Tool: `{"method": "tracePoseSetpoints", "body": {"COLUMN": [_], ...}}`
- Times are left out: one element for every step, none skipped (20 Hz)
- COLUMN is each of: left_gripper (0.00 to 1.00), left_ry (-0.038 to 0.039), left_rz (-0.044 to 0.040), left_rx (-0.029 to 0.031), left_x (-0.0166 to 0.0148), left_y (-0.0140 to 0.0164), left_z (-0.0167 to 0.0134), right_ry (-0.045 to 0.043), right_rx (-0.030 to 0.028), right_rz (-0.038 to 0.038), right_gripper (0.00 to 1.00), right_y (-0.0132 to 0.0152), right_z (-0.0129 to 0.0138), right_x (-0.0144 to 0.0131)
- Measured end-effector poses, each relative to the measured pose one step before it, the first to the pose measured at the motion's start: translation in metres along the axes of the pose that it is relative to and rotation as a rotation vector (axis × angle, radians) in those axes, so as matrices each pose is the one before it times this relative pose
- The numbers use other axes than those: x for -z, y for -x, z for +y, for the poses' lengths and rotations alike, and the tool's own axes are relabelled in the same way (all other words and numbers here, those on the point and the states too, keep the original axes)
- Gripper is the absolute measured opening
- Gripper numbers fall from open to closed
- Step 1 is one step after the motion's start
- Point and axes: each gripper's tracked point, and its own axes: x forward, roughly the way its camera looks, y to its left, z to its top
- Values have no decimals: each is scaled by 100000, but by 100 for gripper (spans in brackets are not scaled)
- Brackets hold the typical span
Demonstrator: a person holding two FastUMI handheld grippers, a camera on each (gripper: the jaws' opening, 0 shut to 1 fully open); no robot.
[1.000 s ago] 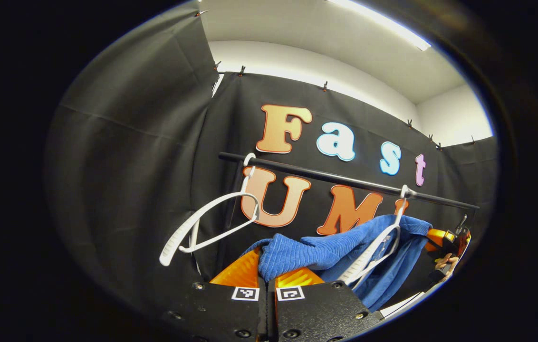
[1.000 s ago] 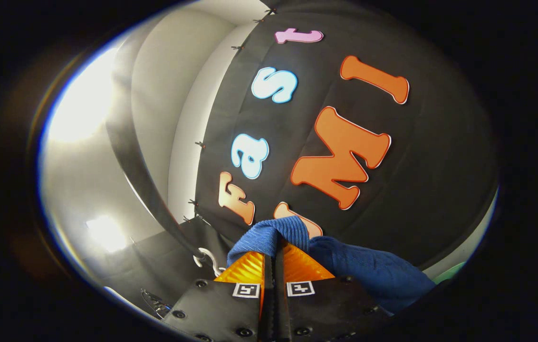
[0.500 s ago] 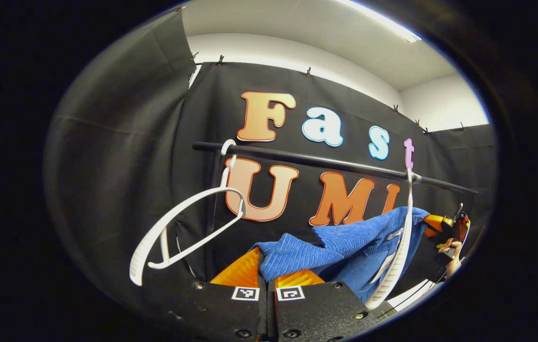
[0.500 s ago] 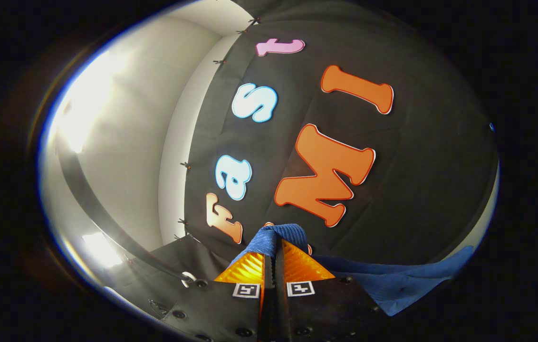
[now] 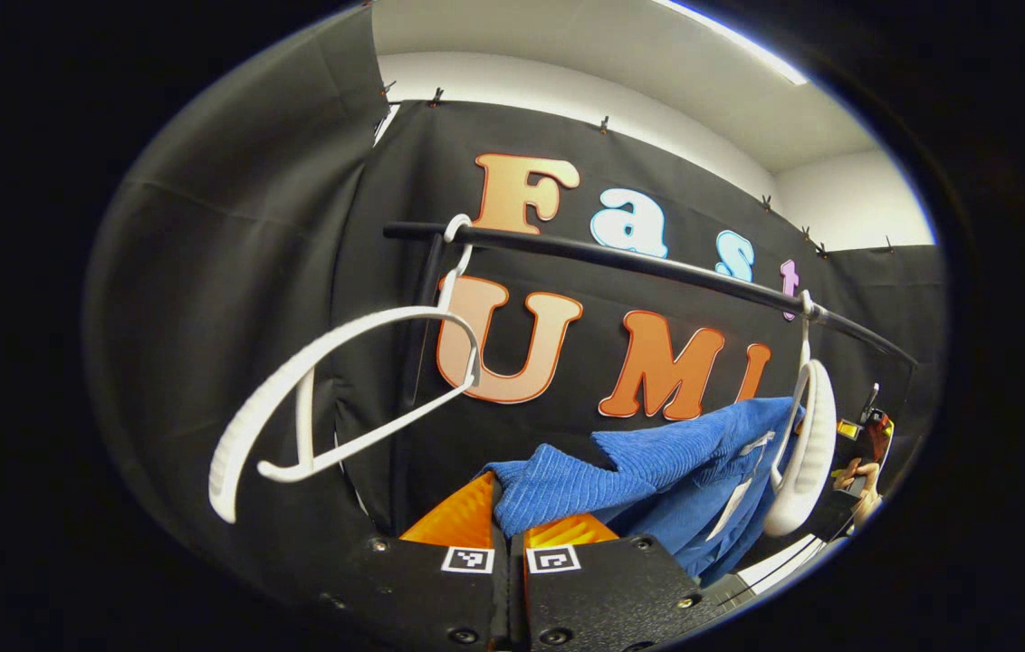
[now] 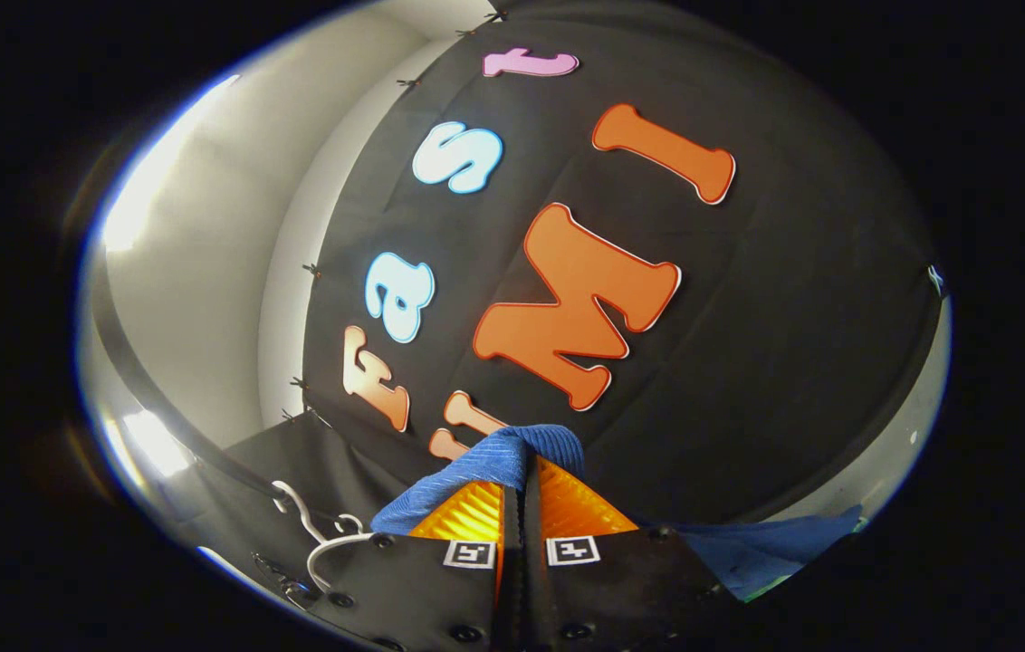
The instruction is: Grasp the clothes on the hanger with both hands and then place them into the laundry hamper below.
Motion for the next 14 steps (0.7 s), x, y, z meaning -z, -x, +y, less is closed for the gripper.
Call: {"method": "tracePoseSetpoints", "body": {"left_gripper": [0,0,0,0,0,0,0,0,0,0,0,0,0,0], "left_ry": [95,385,1788,876,-1021,-1524,-817,345,1253,1576,1043,918,677,659], "left_rz": [1178,1484,1632,1275,1324,1116,1167,1019,906,974,890,999,842,644], "left_rx": [-1205,-793,1425,252,-948,-1205,-496,180,187,-150,-473,-617,91,698], "left_x": [565,740,956,757,893,714,636,564,709,797,712,791,671,767], "left_y": [51,10,47,163,178,104,-28,110,271,78,24,36,107,120], "left_z": [361,245,-266,-171,470,51,-52,-178,-292,60,43,6,-125,-393], "right_ry": [1740,1004,-212,-34,448,190,-247,106,714,1086,1122,940,1013,919], "right_rx": [4812,3810,1308,1740,1996,1666,990,680,927,1158,958,619,356,448], "right_rz": [1108,995,2011,1624,971,810,654,338,234,323,319,413,286,296], "right_gripper": [7,7,7,7,7,7,7,7,7,7,7,7,7,7], "right_y": [-372,-113,203,432,213,141,152,248,300,197,334,401,338,423], "right_z": [-1624,-1560,-796,-849,-900,-850,-496,-385,-399,-435,-271,-93,-46,-78], "right_x": [427,624,967,982,622,534,438,245,286,213,234,178,176,217]}}
